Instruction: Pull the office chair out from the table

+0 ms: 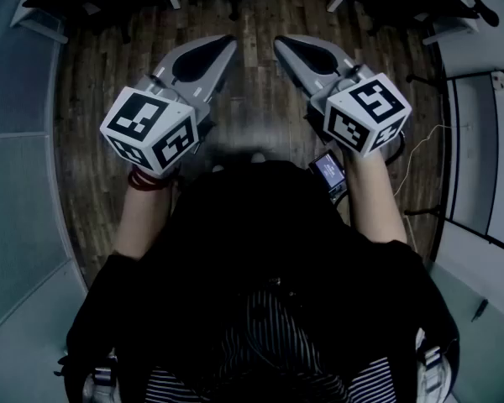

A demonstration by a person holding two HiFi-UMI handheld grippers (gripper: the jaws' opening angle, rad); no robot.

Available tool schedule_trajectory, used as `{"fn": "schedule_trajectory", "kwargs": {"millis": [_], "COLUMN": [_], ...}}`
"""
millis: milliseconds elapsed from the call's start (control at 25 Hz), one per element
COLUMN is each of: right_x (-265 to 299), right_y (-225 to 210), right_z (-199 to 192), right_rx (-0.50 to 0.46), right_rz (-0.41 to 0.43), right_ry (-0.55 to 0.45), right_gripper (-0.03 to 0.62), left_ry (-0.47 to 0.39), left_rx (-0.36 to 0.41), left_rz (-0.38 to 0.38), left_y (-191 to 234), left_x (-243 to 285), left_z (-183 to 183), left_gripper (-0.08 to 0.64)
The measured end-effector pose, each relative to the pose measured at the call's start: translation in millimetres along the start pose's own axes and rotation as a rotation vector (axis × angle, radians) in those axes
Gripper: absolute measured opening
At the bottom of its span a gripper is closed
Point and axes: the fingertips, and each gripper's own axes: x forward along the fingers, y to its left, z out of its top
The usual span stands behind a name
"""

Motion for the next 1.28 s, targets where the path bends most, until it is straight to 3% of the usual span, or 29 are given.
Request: {"fn": "schedule_trajectory", "kwargs": {"millis": [200, 440, 560, 680, 840, 1040, 1280], "right_x": [-21, -14, -15, -25, -41, -35, -7], "right_y": [-2, 15, 18, -5, -8, 44, 37], "right_z": [1, 13, -12, -33, -31, -14, -5], "right_rx": [-0.01, 0.001, -0.007, 0.032, 0.041, 0.074, 0.088], "right_rz": [0.014, 0.142, 0.191, 0.215, 0.202, 0.224, 0.233], "right_ry": [0.012, 0.037, 0.097, 0.113, 0.066, 0.049, 0.071], "right_gripper": [0.0, 0.002, 0.002, 0.002, 0.002, 0.002, 0.002], "left_ry": [0.041, 0.045, 0.032, 0.032, 0.039, 0.078, 0.082], "left_rx": [0.014, 0.026, 0.02, 0.016, 0.041, -0.019, -0.05], "left_rz": [-0.031, -0.051, -0.072, -0.074, -0.039, 0.05, 0.08], "left_y": [-32, -25, -23, -20, -26, -20, 8], "left_x": [10, 10, 5, 23, 24, -44, -48], "left_z": [-11, 5, 3, -5, -14, -13, -9], "left_gripper": [0.0, 0.0, 0.0, 0.0, 0.0, 0.0, 0.0]}}
